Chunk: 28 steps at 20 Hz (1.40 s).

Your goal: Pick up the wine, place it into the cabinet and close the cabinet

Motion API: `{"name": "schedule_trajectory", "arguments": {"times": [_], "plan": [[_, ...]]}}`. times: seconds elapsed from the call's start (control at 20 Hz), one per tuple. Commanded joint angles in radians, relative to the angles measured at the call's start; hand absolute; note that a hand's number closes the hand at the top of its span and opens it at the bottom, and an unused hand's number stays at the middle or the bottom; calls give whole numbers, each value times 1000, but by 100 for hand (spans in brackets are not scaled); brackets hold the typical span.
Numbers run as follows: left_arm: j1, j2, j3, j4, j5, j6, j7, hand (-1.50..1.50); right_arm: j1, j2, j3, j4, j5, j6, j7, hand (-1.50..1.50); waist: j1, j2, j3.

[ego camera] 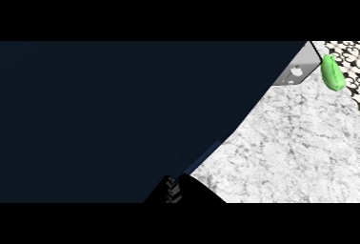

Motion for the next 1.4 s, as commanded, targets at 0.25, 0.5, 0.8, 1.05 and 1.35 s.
{"name": "schedule_trajectory", "arguments": {"times": [0.25, 0.5, 0.8, 1.05, 1.35], "plan": [[-8, -34, 31, 73, -31, -25, -5, -150, -447, 67, -165, 359, -195, -117, 16, 150, -24, 2, 3], [26, -17, 87, 60, -30, -69, -3, -150, -427, 68, -152, 528, -255, -145, -162, 150, -25, 1, 4], [-32, -34, 104, 111, -45, -79, 27, -150, -397, 68, -231, 690, -338, -56, -270, 150, -29, 3, 4], [-10, -35, 142, 91, -47, -106, 29, -150, -406, 59, -354, 766, -313, 9, -268, 150, -33, 1, 4], [-41, -62, 149, 98, -52, -88, 67, -150, -355, 26, -384, 893, -268, 120, -412, 150, -36, 2, 5]]}}
